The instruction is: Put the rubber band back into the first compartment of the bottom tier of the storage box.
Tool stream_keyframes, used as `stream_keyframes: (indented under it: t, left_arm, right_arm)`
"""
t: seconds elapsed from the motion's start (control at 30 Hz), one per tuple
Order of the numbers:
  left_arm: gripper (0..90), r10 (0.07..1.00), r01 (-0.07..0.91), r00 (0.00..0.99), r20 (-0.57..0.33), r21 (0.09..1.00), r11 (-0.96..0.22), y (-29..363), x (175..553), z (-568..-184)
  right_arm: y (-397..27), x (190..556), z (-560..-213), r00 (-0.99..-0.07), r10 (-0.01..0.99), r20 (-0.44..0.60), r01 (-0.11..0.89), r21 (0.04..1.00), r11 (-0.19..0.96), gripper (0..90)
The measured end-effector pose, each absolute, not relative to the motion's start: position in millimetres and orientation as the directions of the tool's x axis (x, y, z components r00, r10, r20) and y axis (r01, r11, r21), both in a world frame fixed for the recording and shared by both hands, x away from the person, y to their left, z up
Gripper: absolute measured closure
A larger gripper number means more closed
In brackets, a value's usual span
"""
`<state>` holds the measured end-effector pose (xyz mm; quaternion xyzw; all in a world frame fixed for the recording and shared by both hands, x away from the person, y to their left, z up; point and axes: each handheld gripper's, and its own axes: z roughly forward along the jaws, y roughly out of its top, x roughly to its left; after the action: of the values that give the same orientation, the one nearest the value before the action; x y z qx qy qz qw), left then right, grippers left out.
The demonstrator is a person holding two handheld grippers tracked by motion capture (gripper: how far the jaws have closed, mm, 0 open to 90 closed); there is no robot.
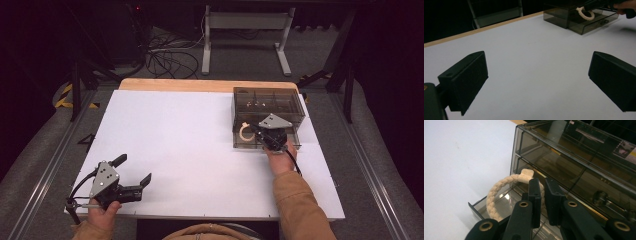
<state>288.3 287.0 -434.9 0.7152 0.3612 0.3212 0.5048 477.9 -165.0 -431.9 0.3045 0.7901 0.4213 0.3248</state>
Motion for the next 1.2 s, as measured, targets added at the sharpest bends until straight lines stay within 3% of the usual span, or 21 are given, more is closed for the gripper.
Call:
stream_keyframes:
  t: [0.67, 1.2]
  left_arm:
    - [3.0, 0.84, 0.193, 0.534, 0.094, 0.954, -0.23, 287, 288, -435]
    - [3.0, 0.84, 0.195, 0.535, 0.091, 0.954, -0.228, 287, 289, -435]
  right_arm:
    - [-157, 483, -443, -0.616, 0.736, -0.28, 0.24, 0.823, 0.514, 83.8]
    - [-156, 483, -446, -0.653, 0.724, -0.223, 0.299, 0.802, 0.517, 83.9]
